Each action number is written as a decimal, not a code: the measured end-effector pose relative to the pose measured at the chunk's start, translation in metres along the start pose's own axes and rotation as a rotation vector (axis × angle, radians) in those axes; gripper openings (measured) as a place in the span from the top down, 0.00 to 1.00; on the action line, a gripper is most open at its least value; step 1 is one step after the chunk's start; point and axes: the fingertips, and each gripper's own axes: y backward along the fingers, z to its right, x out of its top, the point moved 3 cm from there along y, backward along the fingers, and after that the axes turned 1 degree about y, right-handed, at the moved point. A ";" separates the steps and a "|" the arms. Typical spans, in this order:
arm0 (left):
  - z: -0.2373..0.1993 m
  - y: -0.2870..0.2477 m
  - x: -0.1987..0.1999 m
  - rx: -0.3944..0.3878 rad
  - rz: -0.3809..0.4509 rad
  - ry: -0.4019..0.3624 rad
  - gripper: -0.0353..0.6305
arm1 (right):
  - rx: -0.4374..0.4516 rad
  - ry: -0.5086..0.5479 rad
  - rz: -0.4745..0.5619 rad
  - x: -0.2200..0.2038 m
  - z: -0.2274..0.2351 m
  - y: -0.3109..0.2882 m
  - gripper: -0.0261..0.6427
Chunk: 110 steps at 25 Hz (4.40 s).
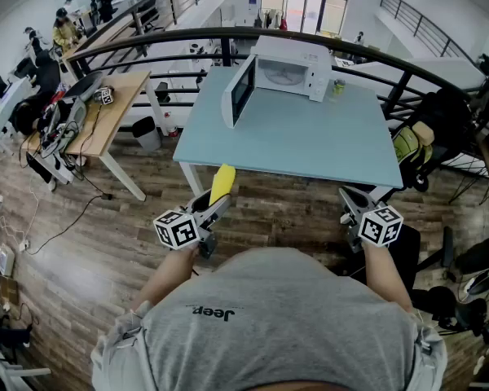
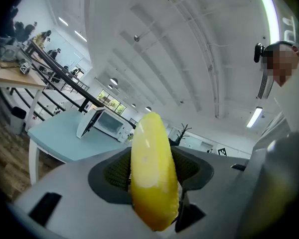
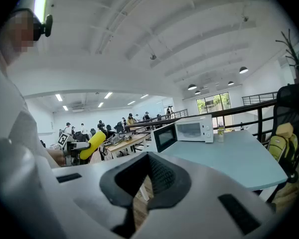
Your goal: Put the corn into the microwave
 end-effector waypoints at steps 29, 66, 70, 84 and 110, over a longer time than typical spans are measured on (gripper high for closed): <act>0.034 -0.032 -0.011 0.016 -0.003 -0.017 0.57 | 0.077 -0.102 0.044 0.007 0.033 0.022 0.94; 0.013 -0.158 -0.023 -0.062 -0.052 0.013 0.57 | 0.078 -0.086 -0.017 0.010 0.113 -0.035 0.94; -0.027 -0.187 0.016 -0.119 -0.087 -0.009 0.57 | 0.023 -0.107 0.006 0.030 0.124 -0.080 0.94; -0.146 -0.228 0.135 -0.224 -0.140 -0.055 0.57 | -0.084 -0.114 0.025 0.093 0.128 -0.221 0.93; -0.202 -0.283 0.151 -0.172 -0.141 -0.040 0.57 | -0.044 -0.151 -0.024 0.097 0.210 -0.303 0.94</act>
